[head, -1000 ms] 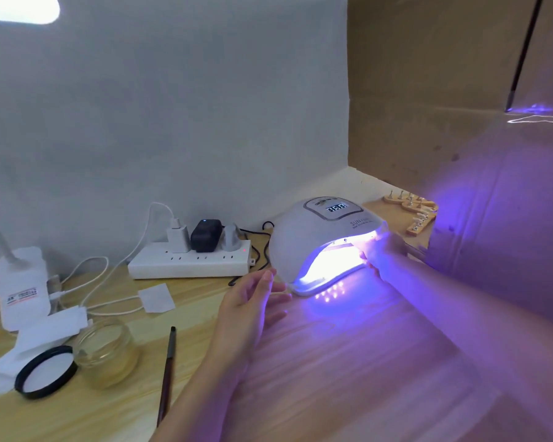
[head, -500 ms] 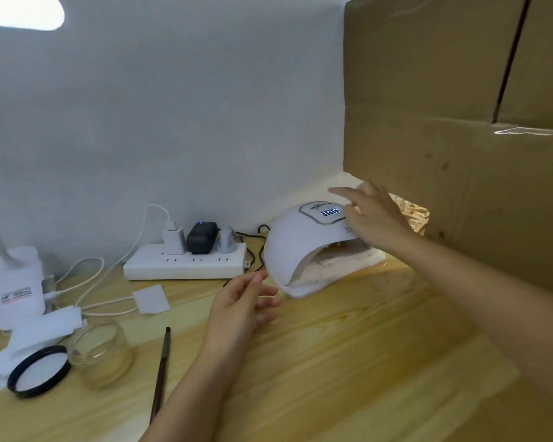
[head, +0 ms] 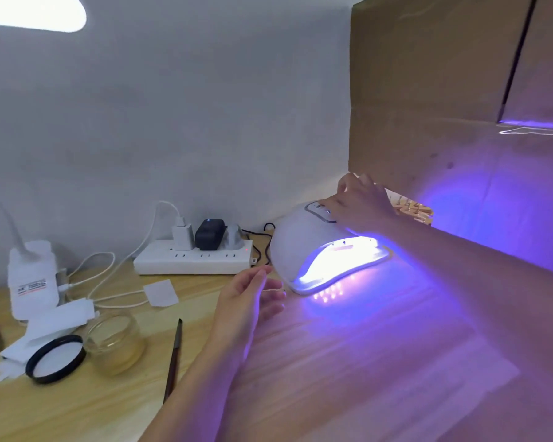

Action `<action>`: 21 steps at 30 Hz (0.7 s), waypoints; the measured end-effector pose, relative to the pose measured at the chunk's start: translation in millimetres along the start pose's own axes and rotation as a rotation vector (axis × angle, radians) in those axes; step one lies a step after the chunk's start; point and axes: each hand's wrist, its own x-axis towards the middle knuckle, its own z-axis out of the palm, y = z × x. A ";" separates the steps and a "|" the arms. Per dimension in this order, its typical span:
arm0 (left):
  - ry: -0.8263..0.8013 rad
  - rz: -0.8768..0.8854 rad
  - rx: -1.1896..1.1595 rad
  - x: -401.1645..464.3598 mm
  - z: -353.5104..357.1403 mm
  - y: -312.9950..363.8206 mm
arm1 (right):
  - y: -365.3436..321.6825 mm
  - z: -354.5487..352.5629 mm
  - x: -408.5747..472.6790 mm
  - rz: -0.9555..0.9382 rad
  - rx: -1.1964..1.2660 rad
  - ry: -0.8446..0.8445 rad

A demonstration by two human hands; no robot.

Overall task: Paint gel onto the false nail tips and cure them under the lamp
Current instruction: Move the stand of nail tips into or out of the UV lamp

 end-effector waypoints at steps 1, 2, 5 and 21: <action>0.000 0.005 0.002 0.0 0.3 -0.2 | -1.2 0.3 -2.7 0.008 -0.012 0.008; 0.000 0.009 0.004 -0.4 0.6 -0.4 | -4.2 1.4 -6.4 0.019 -0.016 0.035; 0.002 0.005 -0.006 -2.1 1.9 1.0 | -30.0 7.5 -28.8 0.026 0.197 0.357; -0.111 0.300 0.127 -35.5 -28.4 127.0 | -168.7 56.1 -142.0 -0.309 0.760 0.594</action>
